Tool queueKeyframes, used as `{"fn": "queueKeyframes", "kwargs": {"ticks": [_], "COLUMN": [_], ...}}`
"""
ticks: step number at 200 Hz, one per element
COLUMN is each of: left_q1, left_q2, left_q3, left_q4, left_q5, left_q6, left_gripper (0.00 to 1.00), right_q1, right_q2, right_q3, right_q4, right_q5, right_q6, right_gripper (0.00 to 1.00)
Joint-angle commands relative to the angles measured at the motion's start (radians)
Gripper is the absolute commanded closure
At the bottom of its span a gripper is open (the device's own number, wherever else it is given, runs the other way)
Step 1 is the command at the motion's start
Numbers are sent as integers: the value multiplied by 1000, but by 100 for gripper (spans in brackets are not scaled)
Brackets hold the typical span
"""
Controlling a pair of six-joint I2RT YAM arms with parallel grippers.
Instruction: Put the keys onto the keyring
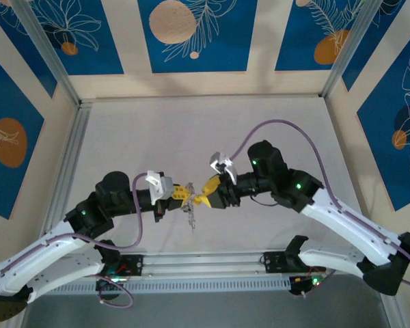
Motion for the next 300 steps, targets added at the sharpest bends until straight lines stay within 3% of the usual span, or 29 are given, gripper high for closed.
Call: {"fn": "queueKeyframes", "kwargs": {"ticks": [1, 33, 62, 87, 150, 244, 300], "left_q1": [-11, -12, -12, -12, -13, -12, -12], "left_q2": [-9, -2, -4, -6, -14, -26, -22], "left_q3": [48, 61, 64, 73, 82, 88, 89], "left_q4": [49, 48, 52, 39, 18, 4, 10], "left_q5": [18, 22, 27, 29, 36, 33, 40], "left_q6": [20, 19, 16, 18, 24, 22, 19], "left_gripper": [100, 100, 100, 100, 100, 100, 100], "right_q1": [29, 103, 279, 348, 382, 573, 552], "right_q2": [-73, -100, -96, -68, -68, -149, -104], "right_q3": [-47, -50, -65, -72, -48, -71, -43], "right_q4": [62, 83, 101, 139, 156, 146, 167], "right_q5": [34, 174, 500, 624, 692, 866, 978], "right_q6": [-56, -106, -265, -358, -412, -581, -656], "right_gripper": [63, 60, 60, 65, 72, 73, 75]}}
